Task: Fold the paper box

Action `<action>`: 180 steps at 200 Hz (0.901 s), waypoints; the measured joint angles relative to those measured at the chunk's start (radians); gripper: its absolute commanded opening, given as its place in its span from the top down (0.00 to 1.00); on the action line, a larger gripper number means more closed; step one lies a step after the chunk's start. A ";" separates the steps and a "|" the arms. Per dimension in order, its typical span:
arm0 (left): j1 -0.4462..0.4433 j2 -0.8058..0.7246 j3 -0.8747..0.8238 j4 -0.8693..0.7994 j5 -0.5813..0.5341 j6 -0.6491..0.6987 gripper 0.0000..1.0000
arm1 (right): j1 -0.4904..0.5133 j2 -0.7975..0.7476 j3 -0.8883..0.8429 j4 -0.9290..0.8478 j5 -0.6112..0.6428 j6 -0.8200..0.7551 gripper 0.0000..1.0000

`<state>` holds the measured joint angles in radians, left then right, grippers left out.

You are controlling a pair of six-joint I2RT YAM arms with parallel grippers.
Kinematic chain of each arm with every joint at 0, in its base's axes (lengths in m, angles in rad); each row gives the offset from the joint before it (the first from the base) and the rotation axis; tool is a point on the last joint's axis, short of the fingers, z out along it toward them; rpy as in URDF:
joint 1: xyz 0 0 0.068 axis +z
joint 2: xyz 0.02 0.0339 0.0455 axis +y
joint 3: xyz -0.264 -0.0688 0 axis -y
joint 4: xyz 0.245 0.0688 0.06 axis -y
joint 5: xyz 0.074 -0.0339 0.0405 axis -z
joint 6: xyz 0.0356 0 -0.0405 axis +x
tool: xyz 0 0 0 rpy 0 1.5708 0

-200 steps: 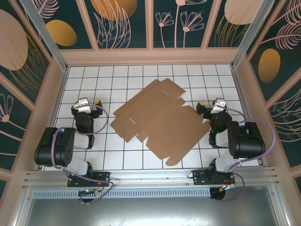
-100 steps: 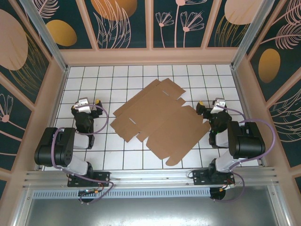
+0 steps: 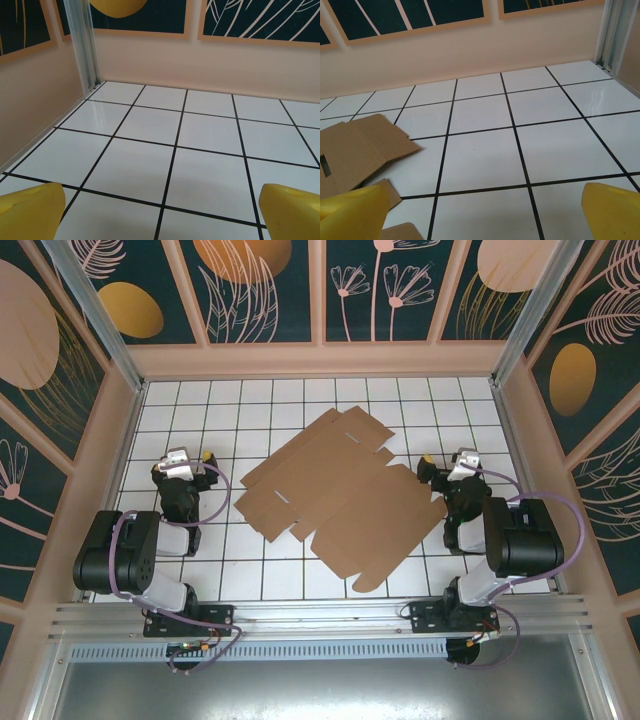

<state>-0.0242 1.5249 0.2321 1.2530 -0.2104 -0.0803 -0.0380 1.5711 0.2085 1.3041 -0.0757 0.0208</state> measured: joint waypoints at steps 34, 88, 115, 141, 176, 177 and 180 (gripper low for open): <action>-0.007 -0.063 0.007 -0.079 -0.008 0.002 0.01 | 0.017 -0.017 -0.004 -0.010 0.011 -0.025 0.01; -0.198 -0.449 0.211 -0.394 0.023 -0.048 0.01 | 0.272 -0.394 0.132 -0.314 0.204 -0.098 0.01; -0.348 -0.481 0.504 -0.698 0.031 -0.175 0.01 | 0.523 -0.505 0.303 -0.476 0.283 -0.140 0.01; -0.442 -0.523 0.665 -0.981 0.045 -0.299 0.01 | 0.687 -0.531 0.537 -0.750 0.345 -0.043 0.01; -0.440 -0.594 0.672 -1.332 0.031 -0.608 0.01 | 0.620 -0.623 0.616 -0.983 0.145 0.231 0.01; -0.440 -0.596 0.669 -1.336 0.031 -0.613 0.01 | 0.614 -0.625 0.614 -0.984 0.137 0.233 0.01; -0.439 -0.605 0.654 -1.349 0.036 -0.632 0.01 | 0.589 -0.634 0.605 -0.989 0.100 0.257 0.01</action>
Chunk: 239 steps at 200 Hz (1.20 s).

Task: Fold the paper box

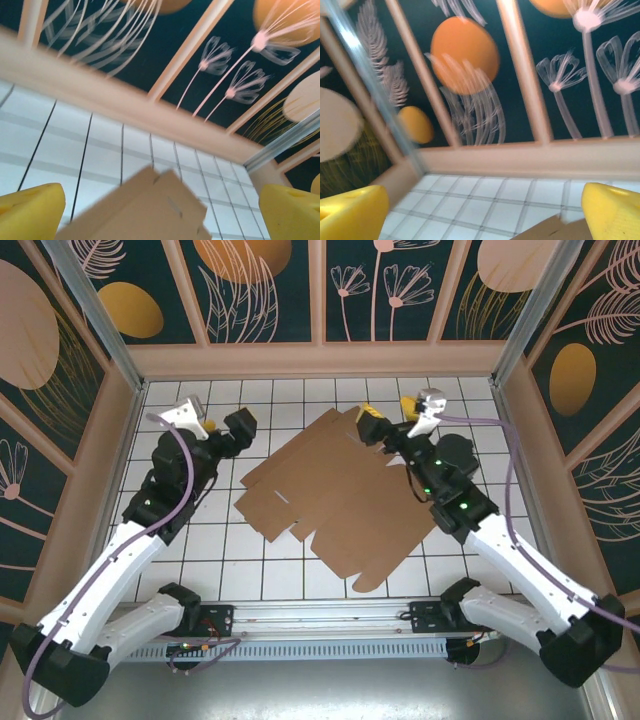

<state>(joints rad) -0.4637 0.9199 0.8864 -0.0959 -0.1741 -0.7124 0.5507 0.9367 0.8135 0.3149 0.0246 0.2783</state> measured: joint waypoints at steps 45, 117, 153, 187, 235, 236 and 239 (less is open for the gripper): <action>0.000 0.060 -0.109 -0.087 0.158 -0.140 0.14 | -0.072 0.180 0.091 -0.280 -0.188 0.121 0.01; -0.006 0.285 -0.242 0.018 0.335 -0.179 0.98 | 0.090 0.447 0.100 -0.520 -0.154 0.072 0.15; -0.007 0.406 -0.245 0.094 0.381 -0.199 1.00 | 0.084 0.583 0.153 -0.531 -0.200 0.068 0.13; -0.007 0.504 -0.262 0.135 0.403 -0.244 1.00 | 0.009 0.603 0.160 -0.531 -0.187 0.074 0.15; -0.007 0.592 -0.263 0.158 0.396 -0.278 1.00 | -0.329 0.642 0.196 -0.384 -0.260 0.194 0.11; -0.007 0.595 -0.263 0.158 0.394 -0.280 1.00 | -0.332 0.645 0.198 -0.381 -0.262 0.195 0.12; -0.007 0.600 -0.263 0.158 0.393 -0.283 1.00 | -0.343 0.657 0.207 -0.374 -0.269 0.199 0.12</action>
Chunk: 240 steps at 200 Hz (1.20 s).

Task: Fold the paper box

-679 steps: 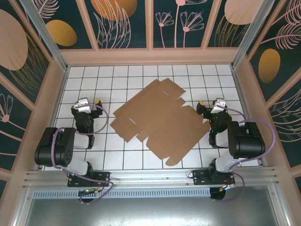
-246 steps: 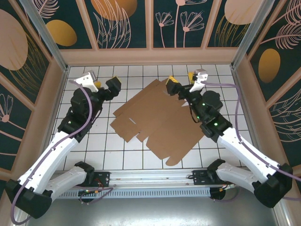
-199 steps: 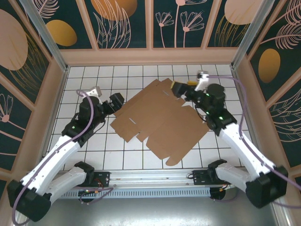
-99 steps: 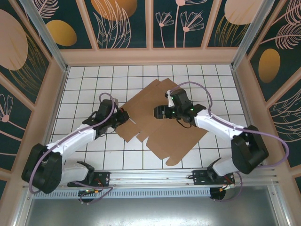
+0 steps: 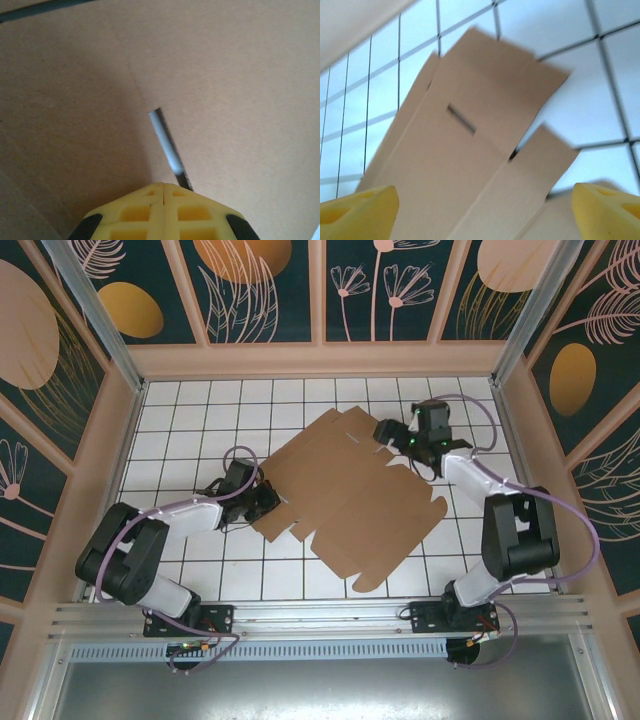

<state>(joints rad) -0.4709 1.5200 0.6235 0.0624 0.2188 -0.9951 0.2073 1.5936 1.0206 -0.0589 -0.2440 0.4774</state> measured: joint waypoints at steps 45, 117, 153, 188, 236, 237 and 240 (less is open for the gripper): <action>-0.001 0.050 -0.007 0.031 -0.021 -0.013 1.00 | -0.145 0.196 0.033 0.190 -0.215 0.115 0.19; -0.002 0.067 -0.006 0.065 -0.037 -0.001 1.00 | -0.155 0.402 0.084 0.320 -0.398 0.264 0.20; -0.002 0.076 0.002 0.066 -0.044 0.010 1.00 | -0.155 0.452 0.108 0.393 -0.461 0.306 0.23; -0.002 0.084 0.011 0.066 -0.047 0.022 1.00 | -0.155 0.512 0.159 0.429 -0.504 0.334 0.25; -0.002 0.087 0.017 0.064 -0.052 0.041 1.00 | -0.160 0.550 0.170 0.481 -0.525 0.379 0.47; -0.002 0.087 0.018 0.063 -0.053 0.043 1.00 | -0.160 0.552 0.171 0.483 -0.525 0.378 0.48; -0.002 0.089 0.019 0.061 -0.055 0.045 1.00 | -0.159 0.557 0.171 0.490 -0.527 0.384 0.51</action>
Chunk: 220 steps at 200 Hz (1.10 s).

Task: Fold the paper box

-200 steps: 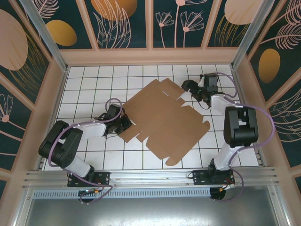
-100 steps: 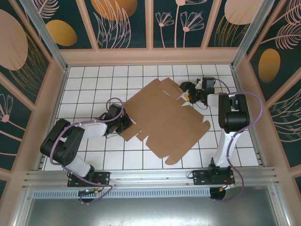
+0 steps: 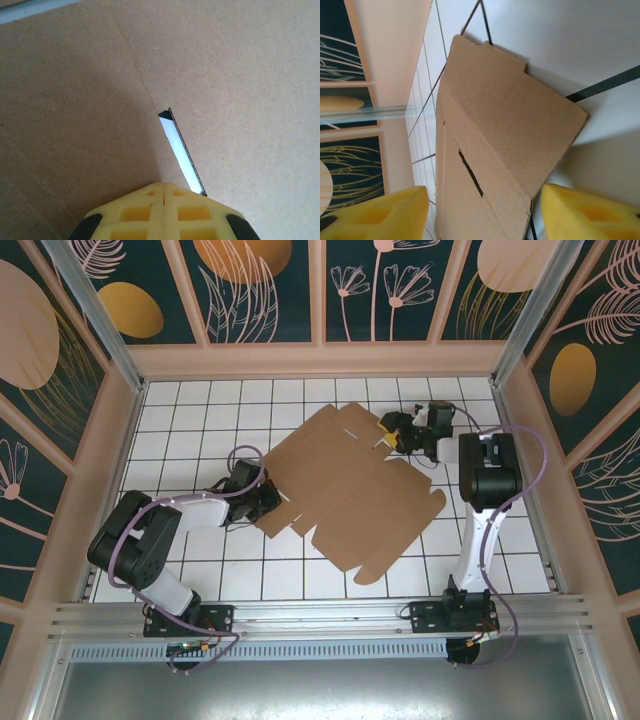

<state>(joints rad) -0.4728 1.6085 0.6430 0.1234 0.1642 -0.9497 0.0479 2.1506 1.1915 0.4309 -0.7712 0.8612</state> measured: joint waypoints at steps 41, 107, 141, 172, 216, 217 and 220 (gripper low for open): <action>0.000 0.002 0.008 -0.009 -0.020 0.018 1.00 | 0.001 0.041 -0.006 0.086 -0.014 0.065 0.82; 0.000 -0.012 0.012 -0.024 -0.026 0.021 1.00 | -0.011 0.044 -0.086 0.319 -0.045 0.202 0.97; -0.001 -0.080 0.026 -0.094 -0.040 0.024 0.62 | -0.023 0.034 -0.143 0.418 -0.048 0.237 1.00; 0.000 -0.201 0.061 -0.177 -0.047 0.026 0.44 | -0.042 -0.054 -0.181 0.423 -0.029 0.209 1.00; 0.000 -0.375 0.153 -0.290 -0.118 0.067 0.40 | -0.068 -0.299 -0.162 0.253 0.064 0.013 1.00; -0.001 -0.377 0.154 -0.293 -0.121 0.068 0.40 | -0.069 -0.306 -0.159 0.246 0.065 0.007 1.00; 0.000 -0.389 0.159 -0.303 -0.130 0.072 0.40 | -0.071 -0.323 -0.152 0.228 0.074 -0.018 1.00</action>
<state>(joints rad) -0.4732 1.2190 0.8021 -0.1791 0.0341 -0.8772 -0.0235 1.8271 1.0393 0.6586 -0.6968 0.8436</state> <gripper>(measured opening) 0.592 0.051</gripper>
